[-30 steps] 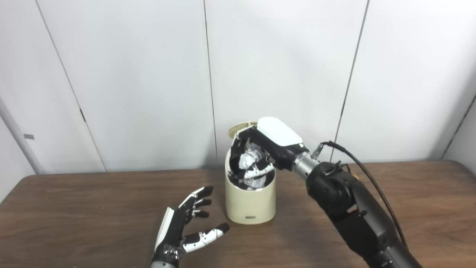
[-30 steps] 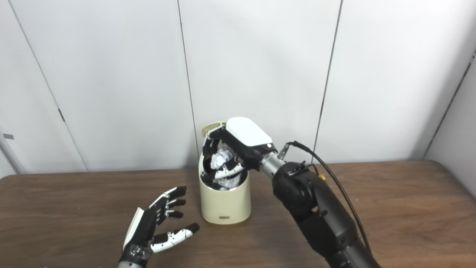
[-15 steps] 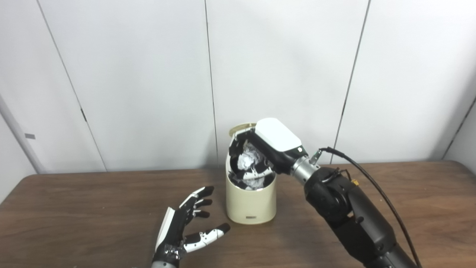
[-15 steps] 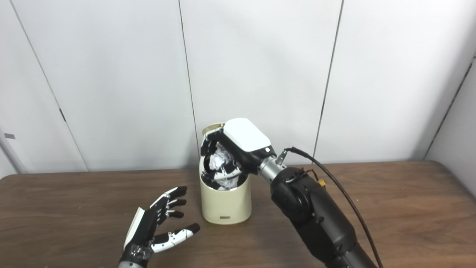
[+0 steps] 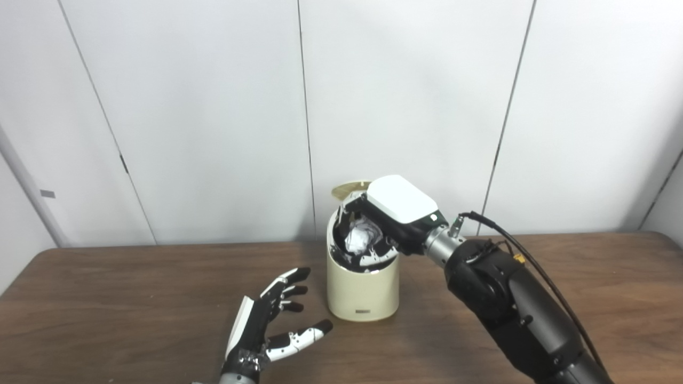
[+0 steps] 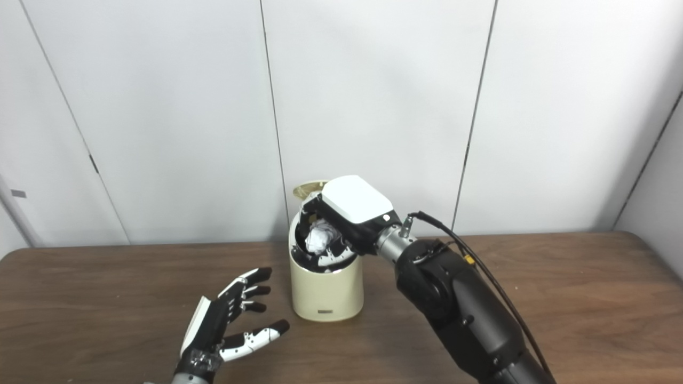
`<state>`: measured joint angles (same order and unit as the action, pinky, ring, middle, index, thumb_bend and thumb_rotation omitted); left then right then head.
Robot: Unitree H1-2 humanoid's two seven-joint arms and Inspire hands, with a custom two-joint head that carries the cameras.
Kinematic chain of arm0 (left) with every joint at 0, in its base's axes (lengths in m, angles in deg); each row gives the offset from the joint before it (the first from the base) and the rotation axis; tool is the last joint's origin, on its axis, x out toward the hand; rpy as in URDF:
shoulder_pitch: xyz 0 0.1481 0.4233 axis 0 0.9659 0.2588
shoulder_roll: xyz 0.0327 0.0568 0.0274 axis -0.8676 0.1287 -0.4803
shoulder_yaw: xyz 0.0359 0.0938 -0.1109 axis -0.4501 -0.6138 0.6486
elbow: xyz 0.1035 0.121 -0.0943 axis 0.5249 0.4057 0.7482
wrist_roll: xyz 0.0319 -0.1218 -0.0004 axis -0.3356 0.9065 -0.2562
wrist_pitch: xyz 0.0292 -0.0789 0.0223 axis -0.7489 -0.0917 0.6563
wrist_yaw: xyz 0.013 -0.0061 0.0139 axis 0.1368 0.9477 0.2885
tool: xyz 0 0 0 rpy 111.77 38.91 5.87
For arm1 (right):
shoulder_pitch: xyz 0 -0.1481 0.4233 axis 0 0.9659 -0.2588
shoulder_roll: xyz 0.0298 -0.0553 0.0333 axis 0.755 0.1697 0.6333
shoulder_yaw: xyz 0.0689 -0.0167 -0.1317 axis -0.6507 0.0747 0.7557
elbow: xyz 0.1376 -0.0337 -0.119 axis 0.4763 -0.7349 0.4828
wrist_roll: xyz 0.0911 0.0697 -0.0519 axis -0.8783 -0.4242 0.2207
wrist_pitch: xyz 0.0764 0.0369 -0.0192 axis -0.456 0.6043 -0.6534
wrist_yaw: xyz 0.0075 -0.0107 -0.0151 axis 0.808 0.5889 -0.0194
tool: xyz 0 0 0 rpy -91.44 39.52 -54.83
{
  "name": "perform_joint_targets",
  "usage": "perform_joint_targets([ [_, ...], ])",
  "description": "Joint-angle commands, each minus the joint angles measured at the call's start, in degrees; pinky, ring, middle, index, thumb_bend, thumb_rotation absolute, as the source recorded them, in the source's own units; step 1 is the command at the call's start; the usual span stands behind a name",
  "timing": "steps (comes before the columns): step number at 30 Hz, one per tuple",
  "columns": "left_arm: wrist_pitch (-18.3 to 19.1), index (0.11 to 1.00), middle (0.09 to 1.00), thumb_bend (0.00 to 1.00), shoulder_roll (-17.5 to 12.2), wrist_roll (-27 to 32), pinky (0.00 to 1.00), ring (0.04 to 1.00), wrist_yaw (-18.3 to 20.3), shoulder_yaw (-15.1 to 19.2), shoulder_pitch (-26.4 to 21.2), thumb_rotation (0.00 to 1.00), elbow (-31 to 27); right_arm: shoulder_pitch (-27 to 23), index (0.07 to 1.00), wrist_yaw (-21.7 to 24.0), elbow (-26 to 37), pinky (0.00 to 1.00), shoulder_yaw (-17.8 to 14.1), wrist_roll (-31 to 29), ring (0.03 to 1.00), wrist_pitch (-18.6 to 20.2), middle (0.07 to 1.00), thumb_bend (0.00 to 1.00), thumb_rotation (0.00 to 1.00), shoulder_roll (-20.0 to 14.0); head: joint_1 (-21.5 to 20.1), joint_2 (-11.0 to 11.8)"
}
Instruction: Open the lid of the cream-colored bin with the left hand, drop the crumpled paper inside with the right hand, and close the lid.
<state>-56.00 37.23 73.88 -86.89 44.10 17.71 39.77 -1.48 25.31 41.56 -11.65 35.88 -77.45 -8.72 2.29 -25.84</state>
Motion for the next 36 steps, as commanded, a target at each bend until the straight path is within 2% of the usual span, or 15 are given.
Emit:
perform_joint_targets([
  [1, -1.9, 0.858, 0.858, 0.73, -0.3, 0.1, 0.65, 0.791, -0.3, -0.1, -1.4, 0.17, -1.5, -1.8, 0.497, -0.4, 2.0, 0.45, -0.4, -0.3, 0.625, -0.6, 0.717, 0.52, 0.14, -0.6, 0.0, 0.0],
  [13, -2.3, 0.852, 0.858, 0.73, -0.3, 0.2, 0.66, 0.791, -0.4, 0.0, -1.6, 0.17, -0.9, -1.7, 0.497, -0.5, 1.9, 0.47, -0.4, 0.1, 0.632, -1.1, 0.717, 0.52, 0.14, -0.6, -0.1, 0.1],
  [14, -2.2, 0.85, 0.858, 0.74, -0.3, 0.3, 0.65, 0.79, -0.3, 0.0, -1.5, 0.17, -1.0, -1.6, 0.577, -0.5, 1.9, 0.49, -0.4, 0.1, 0.643, -1.1, 0.725, 0.7, 0.1, -0.6, -0.1, 0.1],
  [15, -1.9, 0.849, 0.857, 0.73, -0.2, 0.3, 0.64, 0.789, -0.3, 0.0, -1.5, 0.17, -1.2, -1.5, 0.627, -0.5, 1.9, 0.51, -0.4, 0.1, 0.664, -1.1, 0.739, 0.79, 0.08, -0.6, 0.0, 0.2],
  [17, -1.8, 0.845, 0.853, 0.73, -0.3, 0.0, 0.64, 0.781, -0.3, -0.1, -1.5, 0.17, -1.3, -1.5, 0.711, -0.1, 1.9, 0.56, -0.1, 0.4, 0.742, -1.0, 0.808, 0.88, 0.08, -0.8, 0.0, 0.2],
  [21, -1.8, 0.837, 0.843, 0.73, -0.3, -0.3, 0.64, 0.773, -0.5, -0.1, -1.5, 0.17, -1.4, -1.4, 0.79, 0.7, 2.3, 0.67, 0.1, 1.1, 0.868, -0.3, 0.92, 0.89, 0.11, -0.9, 0.0, 0.1],
  [36, -2.5, 0.823, 0.842, 0.73, -0.7, 1.2, 0.6, 0.766, 0.4, 0.0, -1.7, 0.15, -0.6, -1.0, 0.79, 1.3, 2.8, 0.67, -0.1, 0.8, 0.857, 0.0, 0.902, 0.88, 0.12, -0.7, -0.2, 0.0],
])
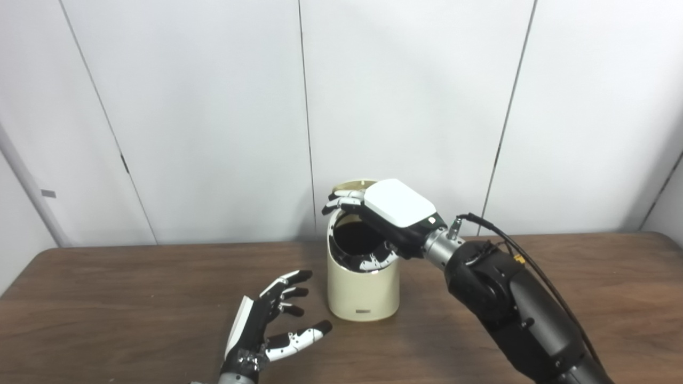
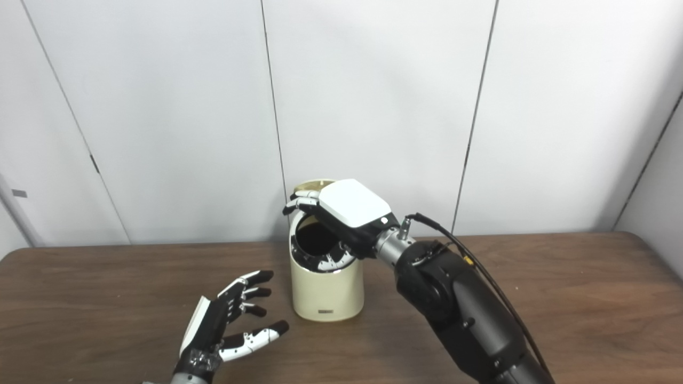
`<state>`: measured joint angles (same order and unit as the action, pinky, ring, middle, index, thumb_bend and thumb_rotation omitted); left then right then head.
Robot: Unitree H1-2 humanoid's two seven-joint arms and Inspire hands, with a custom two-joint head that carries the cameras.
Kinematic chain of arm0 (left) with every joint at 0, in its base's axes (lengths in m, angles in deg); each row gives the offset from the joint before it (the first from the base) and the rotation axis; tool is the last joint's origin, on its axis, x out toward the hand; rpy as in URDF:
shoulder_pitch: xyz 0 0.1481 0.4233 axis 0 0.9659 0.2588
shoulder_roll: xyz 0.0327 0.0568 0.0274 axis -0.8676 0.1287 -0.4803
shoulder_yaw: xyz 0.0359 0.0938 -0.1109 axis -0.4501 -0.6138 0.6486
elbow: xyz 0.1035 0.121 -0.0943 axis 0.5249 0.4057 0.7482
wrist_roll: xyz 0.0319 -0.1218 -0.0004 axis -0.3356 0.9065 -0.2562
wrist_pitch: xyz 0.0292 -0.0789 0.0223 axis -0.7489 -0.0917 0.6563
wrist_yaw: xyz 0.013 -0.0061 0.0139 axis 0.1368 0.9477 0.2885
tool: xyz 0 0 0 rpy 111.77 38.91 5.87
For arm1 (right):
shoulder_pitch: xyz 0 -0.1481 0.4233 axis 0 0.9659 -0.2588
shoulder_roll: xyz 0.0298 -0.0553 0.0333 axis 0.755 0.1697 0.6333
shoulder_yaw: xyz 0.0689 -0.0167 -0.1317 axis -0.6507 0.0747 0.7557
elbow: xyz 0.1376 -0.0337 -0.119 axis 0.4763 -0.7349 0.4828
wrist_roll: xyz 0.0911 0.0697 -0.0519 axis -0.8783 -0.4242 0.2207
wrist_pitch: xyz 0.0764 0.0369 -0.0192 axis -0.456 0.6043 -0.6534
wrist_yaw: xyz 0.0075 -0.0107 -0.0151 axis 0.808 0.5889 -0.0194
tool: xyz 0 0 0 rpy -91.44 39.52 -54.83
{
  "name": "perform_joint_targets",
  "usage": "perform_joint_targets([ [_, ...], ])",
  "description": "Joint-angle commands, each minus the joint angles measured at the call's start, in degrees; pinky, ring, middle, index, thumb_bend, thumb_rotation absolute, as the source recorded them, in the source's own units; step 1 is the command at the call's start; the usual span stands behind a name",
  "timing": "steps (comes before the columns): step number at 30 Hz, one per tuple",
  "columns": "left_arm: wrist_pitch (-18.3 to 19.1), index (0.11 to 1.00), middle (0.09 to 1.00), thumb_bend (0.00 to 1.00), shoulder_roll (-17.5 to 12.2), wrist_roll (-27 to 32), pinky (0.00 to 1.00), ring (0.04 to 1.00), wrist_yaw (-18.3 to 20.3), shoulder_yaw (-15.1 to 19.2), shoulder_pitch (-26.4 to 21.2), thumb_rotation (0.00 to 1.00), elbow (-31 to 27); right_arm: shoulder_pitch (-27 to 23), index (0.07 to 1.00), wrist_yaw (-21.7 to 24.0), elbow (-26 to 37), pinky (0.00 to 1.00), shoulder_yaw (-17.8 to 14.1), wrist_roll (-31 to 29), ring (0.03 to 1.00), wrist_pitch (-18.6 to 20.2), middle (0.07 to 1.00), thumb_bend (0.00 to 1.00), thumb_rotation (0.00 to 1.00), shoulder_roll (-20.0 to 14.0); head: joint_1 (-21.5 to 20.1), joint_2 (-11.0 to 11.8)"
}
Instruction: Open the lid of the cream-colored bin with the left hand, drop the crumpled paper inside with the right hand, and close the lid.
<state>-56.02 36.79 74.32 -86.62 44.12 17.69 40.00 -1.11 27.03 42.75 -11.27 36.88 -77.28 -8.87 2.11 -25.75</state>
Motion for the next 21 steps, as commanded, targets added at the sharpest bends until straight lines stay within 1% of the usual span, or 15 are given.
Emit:
perform_joint_targets([
  [1, -2.3, 0.821, 0.84, 0.73, -0.3, 0.7, 0.61, 0.766, 0.0, 0.0, -1.6, 0.16, -0.9, -1.2, 0.787, -0.7, 1.6, 0.66, -0.5, -0.2, 0.849, -0.4, 0.897, 0.88, 0.12, -0.5, 0.0, 0.0],
  [3, -2.3, 0.82, 0.839, 0.73, -0.3, 0.7, 0.61, 0.764, 0.0, 0.0, -1.6, 0.16, -1.0, -0.9, 0.773, -1.8, 1.7, 0.64, -0.8, -0.6, 0.816, -1.0, 0.877, 0.88, 0.1, -0.3, 0.0, 0.0],
  [5, -2.6, 0.819, 0.837, 0.73, -0.4, 0.8, 0.6, 0.762, 0.0, 0.0, -1.6, 0.16, -0.9, -0.5, 0.72, -4.3, 1.5, 0.56, -1.5, -1.5, 0.7, -2.5, 0.783, 0.87, 0.08, 0.1, 0.0, 0.0],
  [6, -2.7, 0.819, 0.838, 0.73, -0.4, 1.0, 0.6, 0.762, 0.1, 0.0, -1.6, 0.15, -0.8, -0.3, 0.684, -5.6, 1.3, 0.51, -2.1, -2.7, 0.633, -3.6, 0.708, 0.84, 0.06, 0.4, 0.0, 0.0],
  [7, -2.8, 0.822, 0.84, 0.73, -0.5, 1.1, 0.6, 0.764, 0.1, 0.0, -1.7, 0.15, -0.7, -0.1, 0.599, -6.5, 1.1, 0.44, -2.4, -3.4, 0.533, -4.3, 0.549, 0.64, 0.02, 0.6, 0.0, 0.0],
  [9, -3.0, 0.822, 0.84, 0.73, -0.6, 1.2, 0.6, 0.763, 0.1, -0.1, -1.7, 0.15, -0.6, 0.3, 0.547, -8.0, 0.9, 0.41, -3.2, -5.5, 0.491, -6.1, 0.488, 0.56, 0.01, 0.9, 0.0, 0.1],
  [11, -3.1, 0.822, 0.84, 0.73, -0.6, 1.2, 0.6, 0.766, 0.0, -0.1, -1.7, 0.15, -0.4, 0.6, 0.513, -9.2, 0.9, 0.37, -3.8, -6.8, 0.431, -7.4, 0.465, 0.53, 0.0, 1.1, -0.1, 0.1],
  [12, -3.1, 0.821, 0.84, 0.73, -0.6, 1.3, 0.61, 0.768, 0.0, 0.0, -1.7, 0.15, -0.4, 0.9, 0.505, -9.3, 1.4, 0.37, -3.9, -6.6, 0.426, -7.4, 0.466, 0.53, 0.0, 1.0, -0.2, 0.2],
  [16, -3.0, 0.822, 0.84, 0.73, -0.6, 1.2, 0.59, 0.765, 0.0, 0.0, -1.8, 0.15, -0.3, 2.6, 0.5, -7.6, 6.3, 0.33, -4.4, -4.2, 0.427, -4.3, 0.469, 0.53, 0.0, 0.5, -0.2, 0.3],
  [21, -2.8, 0.821, 0.835, 0.73, -0.6, 1.6, 0.59, 0.759, 0.2, 0.0, -1.8, 0.14, -0.3, 5.0, 0.509, -7.1, 11.2, 0.34, -6.2, -4.5, 0.443, -2.9, 0.465, 0.53, 0.0, 0.3, -0.3, 0.4],
])
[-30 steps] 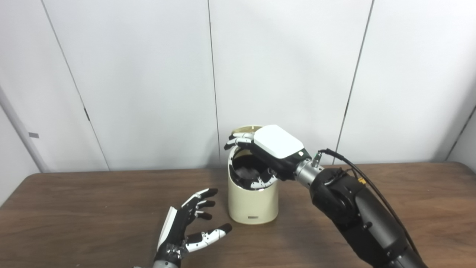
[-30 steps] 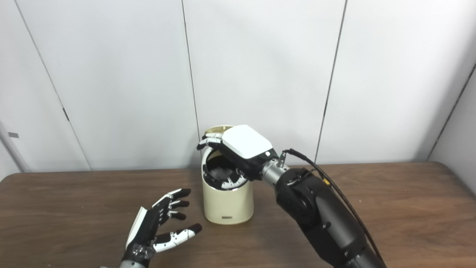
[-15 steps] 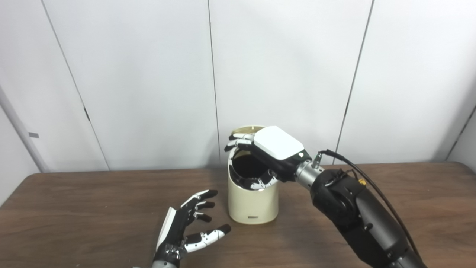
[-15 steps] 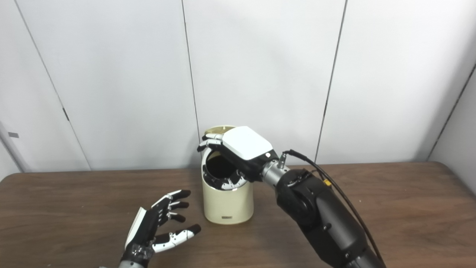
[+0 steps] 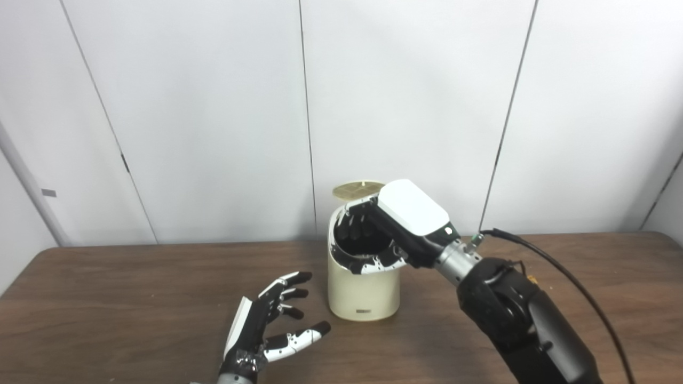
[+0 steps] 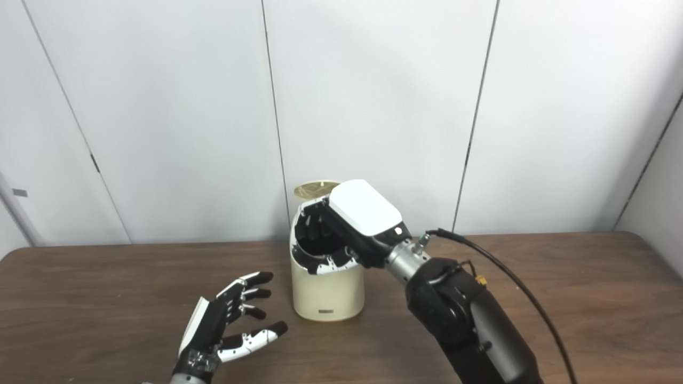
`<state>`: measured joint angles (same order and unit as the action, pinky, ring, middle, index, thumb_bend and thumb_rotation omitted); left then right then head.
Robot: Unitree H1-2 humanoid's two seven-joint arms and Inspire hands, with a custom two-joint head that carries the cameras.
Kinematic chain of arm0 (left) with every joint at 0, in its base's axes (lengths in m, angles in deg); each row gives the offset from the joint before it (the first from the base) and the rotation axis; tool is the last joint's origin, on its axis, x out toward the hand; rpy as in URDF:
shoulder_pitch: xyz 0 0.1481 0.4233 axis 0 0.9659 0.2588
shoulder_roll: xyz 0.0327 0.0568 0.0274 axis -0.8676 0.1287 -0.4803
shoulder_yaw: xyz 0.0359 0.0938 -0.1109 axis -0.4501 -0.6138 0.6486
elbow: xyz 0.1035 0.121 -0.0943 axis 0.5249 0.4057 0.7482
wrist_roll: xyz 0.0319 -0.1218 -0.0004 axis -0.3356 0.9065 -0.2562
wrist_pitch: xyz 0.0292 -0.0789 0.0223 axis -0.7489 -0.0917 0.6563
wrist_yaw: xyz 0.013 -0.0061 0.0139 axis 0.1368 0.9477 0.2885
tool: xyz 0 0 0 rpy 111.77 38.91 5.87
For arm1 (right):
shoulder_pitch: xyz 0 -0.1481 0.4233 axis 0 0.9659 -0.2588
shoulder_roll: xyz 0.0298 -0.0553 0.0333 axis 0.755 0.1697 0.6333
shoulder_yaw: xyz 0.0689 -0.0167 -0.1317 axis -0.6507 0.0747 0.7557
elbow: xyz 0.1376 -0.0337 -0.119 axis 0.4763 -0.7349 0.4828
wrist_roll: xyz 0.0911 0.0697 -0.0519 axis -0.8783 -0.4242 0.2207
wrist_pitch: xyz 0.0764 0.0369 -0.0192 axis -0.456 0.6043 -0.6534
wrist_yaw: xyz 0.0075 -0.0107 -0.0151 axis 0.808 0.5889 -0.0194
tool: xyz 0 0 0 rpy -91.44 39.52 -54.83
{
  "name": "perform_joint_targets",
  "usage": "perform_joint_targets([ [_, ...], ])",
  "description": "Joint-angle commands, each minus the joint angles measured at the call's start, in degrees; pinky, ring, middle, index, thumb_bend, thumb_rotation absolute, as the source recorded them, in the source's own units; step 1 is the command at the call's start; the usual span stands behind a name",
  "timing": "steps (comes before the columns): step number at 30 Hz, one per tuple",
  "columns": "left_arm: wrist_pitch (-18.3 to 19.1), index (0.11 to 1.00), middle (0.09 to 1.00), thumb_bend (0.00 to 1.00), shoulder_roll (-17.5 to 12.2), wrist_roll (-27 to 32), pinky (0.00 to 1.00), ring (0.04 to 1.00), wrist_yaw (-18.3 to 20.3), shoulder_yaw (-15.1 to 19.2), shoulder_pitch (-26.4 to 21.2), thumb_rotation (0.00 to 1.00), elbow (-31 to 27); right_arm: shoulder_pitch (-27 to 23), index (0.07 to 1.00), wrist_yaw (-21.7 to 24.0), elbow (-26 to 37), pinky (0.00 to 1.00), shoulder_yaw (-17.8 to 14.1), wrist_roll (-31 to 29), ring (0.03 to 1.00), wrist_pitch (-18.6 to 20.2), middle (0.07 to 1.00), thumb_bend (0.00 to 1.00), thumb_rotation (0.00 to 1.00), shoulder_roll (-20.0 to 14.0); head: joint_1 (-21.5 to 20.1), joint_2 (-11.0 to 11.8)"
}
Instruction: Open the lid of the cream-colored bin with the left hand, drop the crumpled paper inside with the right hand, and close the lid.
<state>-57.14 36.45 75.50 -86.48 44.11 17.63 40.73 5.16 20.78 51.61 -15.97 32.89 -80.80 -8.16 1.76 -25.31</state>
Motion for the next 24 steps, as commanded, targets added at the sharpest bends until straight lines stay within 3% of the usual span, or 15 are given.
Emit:
perform_joint_targets([
  [1, -1.8, 0.821, 0.836, 0.73, -0.2, 0.5, 0.59, 0.762, 0.1, 0.1, -1.7, 0.14, -1.0, -0.8, 0.51, -1.0, 3.0, 0.34, -2.0, -0.9, 0.445, 0.6, 0.466, 0.53, 0.0, -0.4, 0.0, -0.1],
  [10, -2.7, 0.822, 0.845, 0.73, -0.2, 0.2, 0.59, 0.771, -0.3, 0.1, -1.4, 0.13, -0.4, 6.9, 0.508, -7.0, 6.9, 0.38, -8.7, -4.7, 0.468, -0.9, 0.475, 0.53, 0.0, 0.7, -1.3, 1.7],
  [14, -3.2, 0.822, 0.841, 0.72, -0.5, -0.1, 0.61, 0.777, -0.3, 0.1, -1.3, 0.13, -0.9, 11.5, 0.506, -9.0, 8.3, 0.39, -12.4, -10.1, 0.48, -1.6, 0.48, 0.53, 0.0, 1.1, -1.8, 2.2],
  [15, -3.4, 0.822, 0.84, 0.72, -0.6, 0.0, 0.62, 0.781, -0.3, 0.2, -1.3, 0.14, -0.9, 12.4, 0.502, -8.8, 8.6, 0.42, -13.2, -12.1, 0.528, -1.3, 0.573, 0.52, 0.06, 1.2, -1.8, 2.2],
  [17, -3.4, 0.822, 0.84, 0.72, -0.7, 0.4, 0.64, 0.788, -0.1, 0.3, -1.2, 0.15, -1.1, 14.3, 0.498, -8.2, 9.5, 0.45, -14.7, -15.4, 0.582, -0.2, 0.665, 0.52, 0.12, 1.6, -1.9, 2.2],
  [18, -3.2, 0.824, 0.845, 0.72, -0.7, 0.6, 0.64, 0.792, -0.1, 0.4, -1.1, 0.15, -1.4, 15.3, 0.599, -8.1, 9.7, 0.47, -15.4, -17.2, 0.604, 0.2, 0.691, 0.65, 0.07, 1.8, -2.0, 2.4],
  [20, -2.8, 0.829, 0.85, 0.72, -0.6, 0.9, 0.62, 0.792, 0.0, 0.5, -0.9, 0.14, -1.8, 17.1, 0.696, -8.3, 9.8, 0.51, -16.9, -20.3, 0.643, 1.0, 0.733, 0.75, 0.04, 2.3, -2.1, 2.5],
  [24, -2.4, 0.836, 0.853, 0.72, -0.7, 1.1, 0.62, 0.794, 0.1, 0.5, -0.8, 0.13, -2.3, 20.0, 0.75, -8.6, 7.2, 0.55, -19.2, -25.8, 0.657, 0.1, 0.765, 0.76, 0.05, 2.4, -2.4, 2.2],
])
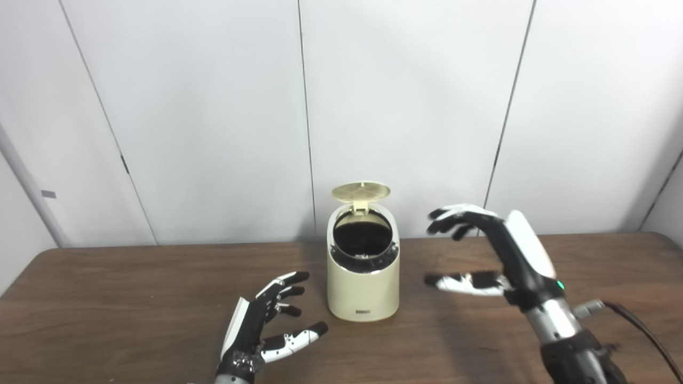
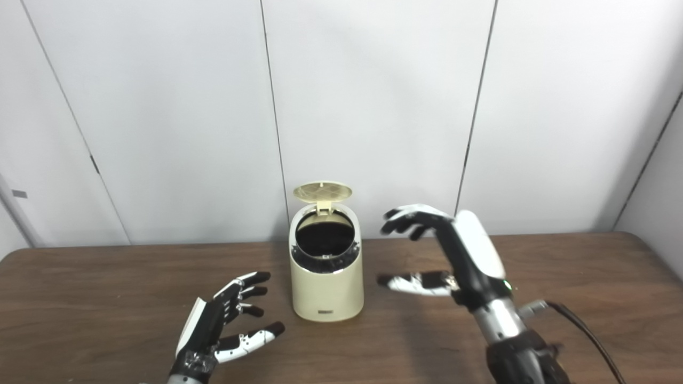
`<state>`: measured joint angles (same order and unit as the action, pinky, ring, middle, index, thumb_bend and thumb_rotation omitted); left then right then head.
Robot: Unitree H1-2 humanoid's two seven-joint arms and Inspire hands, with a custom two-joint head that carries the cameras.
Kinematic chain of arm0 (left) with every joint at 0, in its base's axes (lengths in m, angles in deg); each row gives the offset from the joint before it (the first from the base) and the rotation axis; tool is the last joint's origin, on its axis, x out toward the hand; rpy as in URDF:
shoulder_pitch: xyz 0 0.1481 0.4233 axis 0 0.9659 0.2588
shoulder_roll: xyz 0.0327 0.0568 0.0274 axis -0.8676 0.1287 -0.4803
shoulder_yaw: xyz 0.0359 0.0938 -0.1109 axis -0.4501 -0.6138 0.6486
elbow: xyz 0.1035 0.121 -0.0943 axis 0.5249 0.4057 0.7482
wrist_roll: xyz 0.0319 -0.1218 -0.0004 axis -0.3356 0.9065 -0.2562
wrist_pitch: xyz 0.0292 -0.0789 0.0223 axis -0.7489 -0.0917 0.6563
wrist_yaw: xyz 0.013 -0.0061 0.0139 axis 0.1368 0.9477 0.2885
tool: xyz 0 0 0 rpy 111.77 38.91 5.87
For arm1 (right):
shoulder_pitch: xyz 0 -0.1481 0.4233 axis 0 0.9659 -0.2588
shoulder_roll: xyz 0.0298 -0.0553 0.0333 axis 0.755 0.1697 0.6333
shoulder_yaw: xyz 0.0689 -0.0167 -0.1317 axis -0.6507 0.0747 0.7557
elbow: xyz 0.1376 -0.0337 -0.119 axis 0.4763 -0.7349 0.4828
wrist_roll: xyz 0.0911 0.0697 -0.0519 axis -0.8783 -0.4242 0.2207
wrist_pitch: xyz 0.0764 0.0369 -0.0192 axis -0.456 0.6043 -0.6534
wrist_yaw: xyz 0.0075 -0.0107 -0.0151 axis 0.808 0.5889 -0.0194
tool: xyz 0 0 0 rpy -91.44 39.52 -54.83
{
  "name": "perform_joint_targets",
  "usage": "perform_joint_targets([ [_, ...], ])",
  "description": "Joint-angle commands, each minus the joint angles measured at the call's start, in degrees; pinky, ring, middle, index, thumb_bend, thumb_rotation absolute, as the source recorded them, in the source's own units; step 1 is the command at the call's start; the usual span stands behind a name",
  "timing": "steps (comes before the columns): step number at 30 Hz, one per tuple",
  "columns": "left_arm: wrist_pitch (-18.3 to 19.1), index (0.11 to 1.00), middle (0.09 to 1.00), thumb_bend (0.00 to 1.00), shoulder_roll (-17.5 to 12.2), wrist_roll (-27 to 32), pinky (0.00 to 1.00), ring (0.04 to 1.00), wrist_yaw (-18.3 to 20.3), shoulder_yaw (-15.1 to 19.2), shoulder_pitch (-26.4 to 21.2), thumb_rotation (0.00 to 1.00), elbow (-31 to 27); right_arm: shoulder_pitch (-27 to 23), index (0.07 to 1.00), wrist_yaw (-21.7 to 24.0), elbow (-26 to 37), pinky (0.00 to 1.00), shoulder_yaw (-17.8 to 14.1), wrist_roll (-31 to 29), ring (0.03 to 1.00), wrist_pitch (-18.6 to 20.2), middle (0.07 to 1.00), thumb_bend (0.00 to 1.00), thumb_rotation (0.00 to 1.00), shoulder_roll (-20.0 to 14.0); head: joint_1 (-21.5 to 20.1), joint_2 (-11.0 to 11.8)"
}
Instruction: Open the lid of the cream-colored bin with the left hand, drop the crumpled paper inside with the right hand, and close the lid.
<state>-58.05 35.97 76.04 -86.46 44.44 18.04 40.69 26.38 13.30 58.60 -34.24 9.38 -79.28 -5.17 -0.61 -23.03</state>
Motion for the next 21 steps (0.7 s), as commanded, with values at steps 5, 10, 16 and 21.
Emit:
perform_joint_targets([
  [5, -1.4, 0.84, 0.845, 0.73, -0.2, 0.3, 0.63, 0.793, -0.2, 0.3, -1.3, 0.15, -2.6, 1.5, 0.772, -1.6, -4.4, 0.58, -1.8, -7.4, 0.679, -6.6, 0.784, 0.77, 0.06, -0.6, -0.4, -0.1],
  [10, -1.2, 0.84, 0.843, 0.73, -0.1, 0.7, 0.63, 0.787, -0.1, 0.6, -1.4, 0.12, -2.4, 3.4, 0.778, -3.3, -6.3, 0.59, -2.4, -7.6, 0.699, -7.5, 0.806, 0.78, 0.06, 0.3, -0.4, 0.0],
  [16, -1.3, 0.847, 0.841, 0.74, 0.0, 0.8, 0.63, 0.785, -0.2, 0.8, -1.5, 0.13, -2.1, 3.8, 0.787, -6.1, -12.6, 0.6, -3.1, -8.6, 0.705, -14.9, 0.805, 0.78, 0.01, 0.0, 0.3, 0.1],
  [21, -1.6, 0.857, 0.843, 0.74, 0.0, 0.7, 0.63, 0.784, -0.4, 0.9, -1.2, 0.13, -2.3, 3.9, 0.785, -8.0, -16.4, 0.59, -3.4, -7.8, 0.697, -17.8, 0.805, 0.79, 0.07, 0.0, 0.8, 0.0],
])
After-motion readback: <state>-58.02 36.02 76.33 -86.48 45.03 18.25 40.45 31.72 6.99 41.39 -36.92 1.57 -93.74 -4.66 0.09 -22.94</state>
